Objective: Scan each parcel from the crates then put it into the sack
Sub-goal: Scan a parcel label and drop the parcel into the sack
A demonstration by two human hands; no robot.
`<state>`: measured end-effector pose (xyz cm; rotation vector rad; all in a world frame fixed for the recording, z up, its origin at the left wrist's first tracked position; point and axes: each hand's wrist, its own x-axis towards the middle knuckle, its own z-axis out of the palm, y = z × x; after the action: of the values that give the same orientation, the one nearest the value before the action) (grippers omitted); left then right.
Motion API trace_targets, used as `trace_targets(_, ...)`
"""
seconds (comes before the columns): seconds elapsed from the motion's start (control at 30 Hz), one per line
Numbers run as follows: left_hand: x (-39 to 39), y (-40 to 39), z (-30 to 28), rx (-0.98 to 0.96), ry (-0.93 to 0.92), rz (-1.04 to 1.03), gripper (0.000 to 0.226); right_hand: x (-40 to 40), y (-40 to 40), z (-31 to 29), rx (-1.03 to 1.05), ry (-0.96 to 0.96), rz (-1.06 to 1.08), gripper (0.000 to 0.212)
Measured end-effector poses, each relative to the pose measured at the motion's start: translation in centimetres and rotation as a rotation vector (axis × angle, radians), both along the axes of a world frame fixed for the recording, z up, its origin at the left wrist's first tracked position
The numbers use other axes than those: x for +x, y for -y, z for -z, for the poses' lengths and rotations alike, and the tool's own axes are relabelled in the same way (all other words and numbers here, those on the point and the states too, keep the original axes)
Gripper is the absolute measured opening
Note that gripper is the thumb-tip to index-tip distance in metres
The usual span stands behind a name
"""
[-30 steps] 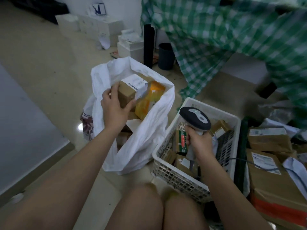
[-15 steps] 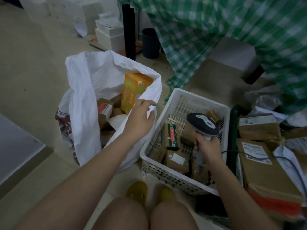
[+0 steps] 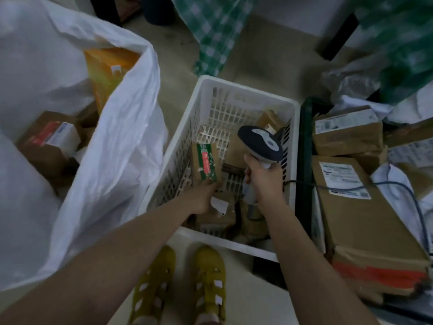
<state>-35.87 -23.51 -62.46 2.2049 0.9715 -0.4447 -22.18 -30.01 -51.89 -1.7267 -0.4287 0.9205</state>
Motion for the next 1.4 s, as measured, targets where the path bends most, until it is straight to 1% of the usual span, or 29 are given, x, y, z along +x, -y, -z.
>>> trace_targets(0.07, 0.6, 0.1, 1.3, 0.024, -0.153, 0.113, 0.101, 0.2, -0.7, 0.7, 0.005, -0.040, 0.009, 0.011)
trace_targets(0.13, 1.3, 0.5, 1.9, 0.072, -0.248, 0.190, 0.102, 0.5, -1.1, 1.3, 0.009, -0.052, 0.008, 0.010)
trace_targets(0.2, 1.8, 0.7, 2.4, 0.102, -0.269, 0.194, 0.099, 0.5, -1.2, 1.5, 0.014, -0.060, 0.001, 0.011)
trace_targets(0.27, 1.8, 0.8, 2.3, 0.092, -0.261, 0.164, 0.100, 0.5, -1.0, 1.5, 0.015, -0.068, -0.006, 0.010)
trace_targets(0.33, 1.2, 0.5, 0.9, 0.054, -0.169, 0.101, 0.105, 0.6, -0.6, 1.2, 0.011, -0.065, -0.004, 0.013)
trace_targets(0.4, 0.2, 0.0, -1.8, 0.016, -0.047, -0.001, 0.109, 0.6, 0.0, 0.6, 0.013, -0.064, 0.006, 0.017)
trace_targets(0.43, -0.4, -0.3, -3.4, -0.004, 0.003, -0.060, 0.107, 0.6, 0.4, 0.3, 0.020, -0.066, 0.013, 0.018)
trace_targets(0.5, -2.0, -0.8, -6.3, -0.048, 0.073, -0.192, 0.102, 0.3, 1.1, -0.6, 0.032, -0.069, 0.022, 0.022)
trace_targets(0.57, -3.9, -0.7, -9.3, -0.101, 0.183, -0.360, 0.099, -0.3, 1.7, -1.7, 0.036, -0.071, 0.030, 0.020)
trace_targets(0.67, -6.4, 0.8, -12.9, -0.187, 0.400, -0.658, 0.079, -1.5, 2.6, -3.4, 0.053, -0.054, 0.037, 0.009)
trace_targets(0.73, -7.9, 2.1, -14.6, -0.209, 0.504, -0.814, 0.077, -2.7, 3.2, -4.6, 0.067, -0.036, 0.061, 0.024)
trace_targets(0.83, -9.7, 3.6, -16.6, -0.278, 0.668, -0.991, 0.071, -4.9, 4.2, -6.2, 0.117, -0.011, 0.126, 0.048)
trace_targets(0.9, -10.4, 4.3, -18.1, -0.330, 0.746, -1.085, 0.064, -6.2, 4.5, -6.9, 0.151, -0.025, 0.148, 0.052)
trace_targets(1.0, -11.2, 5.1, -19.7, -0.344, 0.832, -1.139, 0.057, -8.1, 4.4, -7.7, 0.178, -0.085, 0.152, 0.050)
trace_targets(1.1, -12.4, 5.9, -20.1, -0.354, 0.869, -1.172, 0.060, -9.4, 4.6, -8.0, 0.231, -0.108, 0.168, 0.060)
trace_targets(1.2, -13.6, 6.6, -19.6, -0.413, 0.876, -1.173, 0.058, -10.0, 5.1, -7.8, 0.268, -0.090, 0.153, 0.049)
trace_targets(1.3, -14.6, 7.0, -19.1, -0.466, 0.880, -1.160, 0.056, -10.5, 5.1, -7.1, 0.216, -0.023, 0.123, 0.042)
trace_targets(1.4, -15.3, 7.5, -18.4, -0.483, 0.856, -1.159, 0.063, -11.1, 5.0, -6.7, 0.165, 0.007, 0.091, 0.046)
